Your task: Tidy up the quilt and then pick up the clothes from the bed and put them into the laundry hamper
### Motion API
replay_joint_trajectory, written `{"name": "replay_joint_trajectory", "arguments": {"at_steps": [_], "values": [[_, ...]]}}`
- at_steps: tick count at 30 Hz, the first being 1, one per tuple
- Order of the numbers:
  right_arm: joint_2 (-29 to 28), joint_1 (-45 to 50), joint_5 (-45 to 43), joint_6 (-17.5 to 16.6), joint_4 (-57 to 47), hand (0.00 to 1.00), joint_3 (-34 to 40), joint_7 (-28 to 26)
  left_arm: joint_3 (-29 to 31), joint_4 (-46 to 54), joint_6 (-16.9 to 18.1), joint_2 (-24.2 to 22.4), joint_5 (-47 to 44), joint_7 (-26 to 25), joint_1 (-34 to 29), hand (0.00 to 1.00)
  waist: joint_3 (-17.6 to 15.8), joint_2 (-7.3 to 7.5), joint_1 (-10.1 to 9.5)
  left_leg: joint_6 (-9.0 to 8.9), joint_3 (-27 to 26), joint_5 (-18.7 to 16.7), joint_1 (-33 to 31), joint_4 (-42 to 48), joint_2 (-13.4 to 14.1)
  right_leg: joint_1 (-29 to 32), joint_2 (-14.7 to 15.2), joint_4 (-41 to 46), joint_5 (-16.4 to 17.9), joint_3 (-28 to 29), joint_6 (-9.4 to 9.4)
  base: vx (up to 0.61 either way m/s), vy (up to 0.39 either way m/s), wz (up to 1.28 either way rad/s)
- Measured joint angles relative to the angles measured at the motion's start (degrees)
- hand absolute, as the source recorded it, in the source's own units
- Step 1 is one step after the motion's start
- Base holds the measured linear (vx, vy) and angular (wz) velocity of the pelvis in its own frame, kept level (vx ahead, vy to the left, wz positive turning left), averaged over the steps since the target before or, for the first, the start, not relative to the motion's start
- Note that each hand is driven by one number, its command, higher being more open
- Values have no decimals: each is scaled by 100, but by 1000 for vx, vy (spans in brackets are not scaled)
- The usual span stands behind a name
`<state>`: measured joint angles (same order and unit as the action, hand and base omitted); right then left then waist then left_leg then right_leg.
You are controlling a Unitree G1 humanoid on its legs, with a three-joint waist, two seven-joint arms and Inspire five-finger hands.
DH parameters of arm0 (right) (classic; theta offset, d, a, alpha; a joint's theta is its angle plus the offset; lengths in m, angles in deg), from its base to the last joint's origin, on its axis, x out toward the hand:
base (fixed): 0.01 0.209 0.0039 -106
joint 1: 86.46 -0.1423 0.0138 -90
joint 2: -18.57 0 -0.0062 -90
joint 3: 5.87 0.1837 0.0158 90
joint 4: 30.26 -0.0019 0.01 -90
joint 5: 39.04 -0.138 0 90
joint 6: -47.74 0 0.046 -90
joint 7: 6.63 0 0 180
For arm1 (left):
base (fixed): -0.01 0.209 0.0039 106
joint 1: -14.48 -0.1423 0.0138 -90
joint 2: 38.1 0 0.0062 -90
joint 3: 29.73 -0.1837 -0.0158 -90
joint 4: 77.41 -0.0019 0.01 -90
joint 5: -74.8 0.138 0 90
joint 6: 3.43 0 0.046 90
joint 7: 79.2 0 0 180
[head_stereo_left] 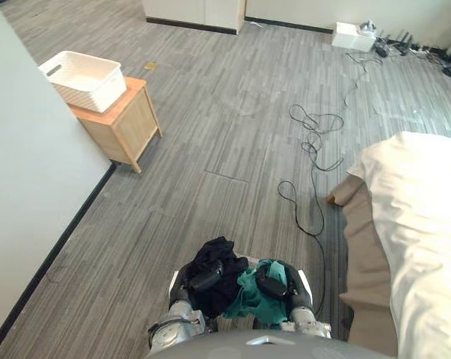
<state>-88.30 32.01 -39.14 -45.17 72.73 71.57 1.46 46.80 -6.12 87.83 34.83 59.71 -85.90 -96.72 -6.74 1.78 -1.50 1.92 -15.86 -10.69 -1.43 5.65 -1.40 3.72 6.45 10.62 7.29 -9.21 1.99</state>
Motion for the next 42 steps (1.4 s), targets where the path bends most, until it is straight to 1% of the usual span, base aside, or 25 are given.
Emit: {"name": "replay_joint_trajectory", "arguments": {"at_steps": [3,4,6,9,13,15,17,18,20,21,23,25,29,30,31,32,33,34,35,36,37,38,39,40,42], "values": [[18,-145,195,136,195,0,-109,150,-564,-430,-20,225,0,-218,624,0,-312,95,78,-12,-164,-90,222,-79,-69,318,332,997,253,-353,120,56,-2,-43],[63,-420,210,142,192,0,-156,224,-771,-717,-49,252,0,-363,1113,0,-577,28,224,35,-130,-93,300,-97,12,809,402,1898,371,-633,-29,50,-35,-15],[55,-645,207,209,99,0,-219,272,-936,-998,-82,261,1,-494,1545,0,-815,-182,382,-46,-36,-173,278,-8,267,1083,175,1770,505,-715,-250,79,-64,10],[56,-667,210,207,-113,0,-289,330,-1136,-1308,-112,274,11,-570,1993,0,-898,-250,538,-143,432,-235,311,-113,576,1435,-37,720,216,-836,-6,292,-162,64],[57,-1033,432,224,220,0,-362,321,-1176,-1758,-108,325,325,-533,2121,0,-995,-220,623,-728,923,-586,904,-81,837,1700,192,-102,-634,-404,299,481,-315,84],[132,-1124,445,203,235,0,-402,271,-1192,-1926,-111,315,437,-541,2054,0,-1057,-383,636,-891,1098,-565,941,618,1035,1615,124,392,-1070,-401,122,546,-413,60],[409,-1604,445,254,585,0,-375,205,-1122,-1928,-114,269,385,-524,2017,0,-1190,-926,552,-773,1202,-29,-99,3169,1680,1195,-282,497,-556,-641,-328,692,-482,16],[478,-1680,444,267,667,0,-381,201,-1054,-1928,-117,250,338,-505,1949,0,-1255,-994,525,-802,1268,321,-350,3863,1816,961,-423,408,-491,-651,-390,527,-293,-5],[552,-1717,437,314,831,0,-379,230,-757,-1822,-115,187,145,-489,1740,0,-1285,-1010,296,-880,1177,368,-876,5660,1900,89,-713,-10,-352,-557,-483,728,-376,-39],[558,-1799,438,313,831,0,-375,242,-617,-1594,-31,183,142,-487,1646,0,-1379,-822,225,-916,896,232,-1101,5892,1753,-296,-758,-264,-340,-407,-481,765,-391,-52],[564,-1975,437,310,900,0,-381,240,-492,-1322,34,143,121,-489,1694,0,-1362,-718,94,-992,517,-32,-1563,5397,1421,-629,-784,-641,-332,-225,-467,507,-226,-50],[594,-2188,433,315,1067,0,-379,240,-389,-1194,125,-2,113,-489,1701,0,-1381,-675,-40,-784,142,-181,-1925,3817,1072,-990,-856,-948,-237,-163,-348,677,-162,-46],[727,-1925,414,350,1222,0,-387,263,-427,-1060,107,-144,-115,-350,1601,0,-1329,-570,-297,-244,-1095,845,-2299,958,647,-2084,-881,-1328,583,-321,-203,589,-42,2],[724,-1787,413,360,1398,0,-392,289,-394,-990,99,-148,-255,-367,1523,0,-1137,-525,-360,417,-1398,1283,-2398,964,566,-2339,-867,-1429,782,-318,-122,829,11,25],[665,-1778,414,384,1630,0,-389,303,-336,-995,93,-157,-369,-365,1447,0,-942,-294,-381,976,-1447,1581,-2417,1042,363,-2419,-720,-1412,869,-364,24,764,21,43],[610,-1742,413,420,1734,0,-368,314,-274,-997,71,-158,-480,-361,1434,0,-838,-68,-359,1120,-1351,1418,-2382,1011,154,-2426,-504,-1308,895,-495,113,841,-5,62],[540,-1781,419,486,2008,0,-249,293,-130,-929,78,-143,-692,-380,1377,0,-841,74,-407,1295,-1198,1096,-2258,1226,104,-2317,-397,-592,716,-640,444,856,-10,60],[364,-1827,416,614,2259,0,-145,245,-95,-825,107,-63,-773,-369,1320,0,-843,10,-562,1361,-986,560,-2224,2109,576,-2093,-591,543,9,-637,514,833,-3,38],[265,-1819,420,665,2231,0,-85,237,-79,-787,131,-14,-785,-364,1272,0,-899,-90,-681,1131,-1005,273,-2278,2733,752,-2000,-751,1042,-551,-701,484,860,165,125],[260,-1382,414,555,2057,0,-82,269,-179,-759,142,66,-995,-330,1221,0,-725,160,-537,987,-1063,386,-1756,2037,182,-1708,-659,2598,-1353,-814,556,656,218,146],[310,-1348,404,472,2052,0,-58,259,-158,-754,135,1,-1032,-325,1152,0,-676,167,-546,1008,-955,-27,-1379,1639,31,-1399,-608,3454,-1105,-839,299,752,212,232],[309,-1435,415,472,2024,0,4,255,-83,-973,131,-24,-1167,-347,1228,0,-696,404,-391,1110,-577,-129,-1006,1404,-366,-803,-236,4514,-568,-724,-176,386,60,163],[381,-1488,415,481,2002,0,78,250,-86,-1114,111,-89,-1203,-399,1243,0,-721,343,-316,1108,-276,-202,-819,1348,-446,-492,-103,4804,-397,-727,-332,678,-45,218],[628,-1549,417,459,1765,0,252,219,-202,-1233,41,-131,-1242,-488,1166,0,-874,3,-166,957,340,-329,-271,1144,-382,142,42,5013,8,-724,-496,554,-72,174],[774,-1569,391,330,1506,0,436,275,-249,-1235,26,-61,-1238,-493,1151,0,-1000,-319,70,738,1145,-413,257,914,-201,805,212,4525,415,-626,-220,772,-191,211]]}}
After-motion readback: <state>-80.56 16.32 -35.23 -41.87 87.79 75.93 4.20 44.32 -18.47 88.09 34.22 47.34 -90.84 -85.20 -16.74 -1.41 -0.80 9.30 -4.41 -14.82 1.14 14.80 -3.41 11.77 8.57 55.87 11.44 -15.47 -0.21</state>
